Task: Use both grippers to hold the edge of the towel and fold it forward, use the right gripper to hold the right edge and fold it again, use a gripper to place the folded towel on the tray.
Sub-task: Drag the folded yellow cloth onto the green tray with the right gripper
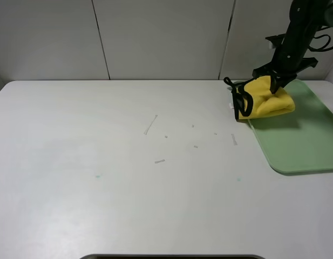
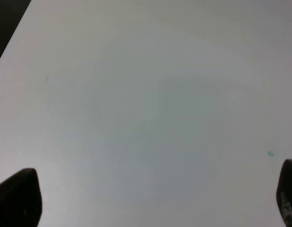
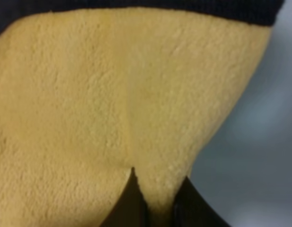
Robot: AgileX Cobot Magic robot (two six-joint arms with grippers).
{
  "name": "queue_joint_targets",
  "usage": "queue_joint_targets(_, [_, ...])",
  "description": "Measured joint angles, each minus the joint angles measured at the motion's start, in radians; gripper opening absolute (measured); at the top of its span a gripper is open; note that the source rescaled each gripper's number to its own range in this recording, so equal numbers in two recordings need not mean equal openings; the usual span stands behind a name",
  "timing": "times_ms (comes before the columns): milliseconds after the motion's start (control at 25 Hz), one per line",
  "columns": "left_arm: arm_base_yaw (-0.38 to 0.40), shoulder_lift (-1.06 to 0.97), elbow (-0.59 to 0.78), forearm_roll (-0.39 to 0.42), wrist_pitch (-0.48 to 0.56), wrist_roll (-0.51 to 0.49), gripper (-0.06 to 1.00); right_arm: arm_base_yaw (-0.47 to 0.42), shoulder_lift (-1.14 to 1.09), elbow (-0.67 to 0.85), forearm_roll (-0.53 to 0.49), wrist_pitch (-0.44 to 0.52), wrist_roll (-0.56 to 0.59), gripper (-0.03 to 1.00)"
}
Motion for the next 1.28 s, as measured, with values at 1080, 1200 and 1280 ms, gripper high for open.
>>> queue_joint_targets(1080, [0.000, 0.000, 0.000, 0.000, 0.000, 0.000, 1.00, -0.166, 0.000, 0.000, 0.081, -0.003, 0.000, 0.49])
queue_joint_targets(1200, [0.000, 0.000, 0.000, 0.000, 0.000, 0.000, 1.00, -0.166, 0.000, 0.000, 0.075, -0.006, 0.018, 0.88])
queue_joint_targets(1280, [0.000, 0.000, 0.000, 0.000, 0.000, 0.000, 1.00, -0.166, 0.000, 0.000, 0.072, -0.006, 0.035, 0.96])
